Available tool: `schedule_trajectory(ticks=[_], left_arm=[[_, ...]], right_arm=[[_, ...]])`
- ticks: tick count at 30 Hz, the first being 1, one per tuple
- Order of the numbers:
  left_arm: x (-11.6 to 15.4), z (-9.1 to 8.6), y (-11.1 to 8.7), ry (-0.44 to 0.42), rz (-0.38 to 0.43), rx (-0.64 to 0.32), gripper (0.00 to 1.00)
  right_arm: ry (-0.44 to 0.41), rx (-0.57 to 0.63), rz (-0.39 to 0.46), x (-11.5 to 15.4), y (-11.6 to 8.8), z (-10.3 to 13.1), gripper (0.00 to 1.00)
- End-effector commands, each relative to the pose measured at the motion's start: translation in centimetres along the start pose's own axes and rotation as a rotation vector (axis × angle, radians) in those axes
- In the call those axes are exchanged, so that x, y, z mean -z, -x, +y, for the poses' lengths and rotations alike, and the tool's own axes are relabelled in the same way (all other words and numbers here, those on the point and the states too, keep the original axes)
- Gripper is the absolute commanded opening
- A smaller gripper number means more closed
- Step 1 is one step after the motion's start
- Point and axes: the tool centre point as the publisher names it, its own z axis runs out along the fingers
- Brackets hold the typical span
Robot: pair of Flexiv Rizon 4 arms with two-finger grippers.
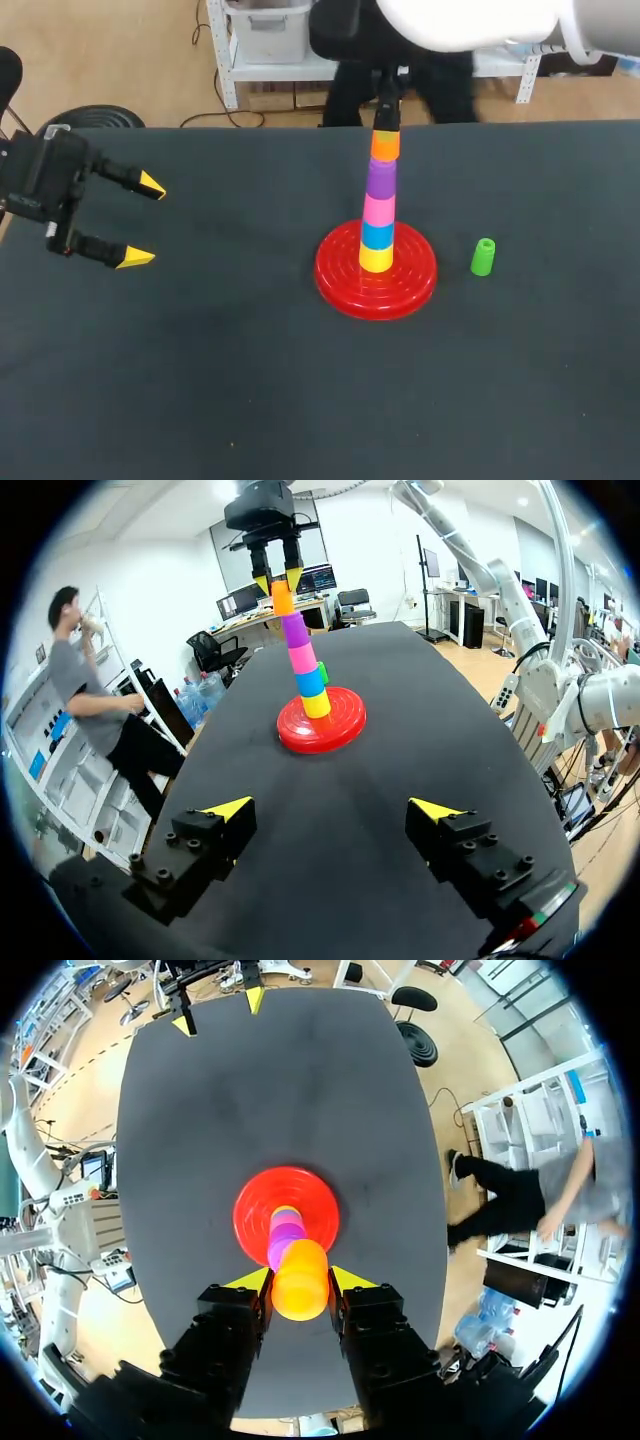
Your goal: Pick up and stack the cylinders on the red base in this order: pink,purple,orange,green
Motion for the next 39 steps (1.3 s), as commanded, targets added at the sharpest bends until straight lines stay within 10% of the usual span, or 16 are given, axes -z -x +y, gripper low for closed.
schedule_trajectory(ticks=[1, 39], left_arm=[[0.0, 0.0, -0.1, 0.001, -0.003, -0.003, 1.00], [0.0, 0.0, -0.1, 0.001, -0.003, -0.003, 1.00]], right_arm=[[0.007, 0.002, 0.001, -0.4, 0.0, -0.2, 0.00], [0.087, 0.017, -0.051, -0.3, 0.3, -0.3, 0.00]])
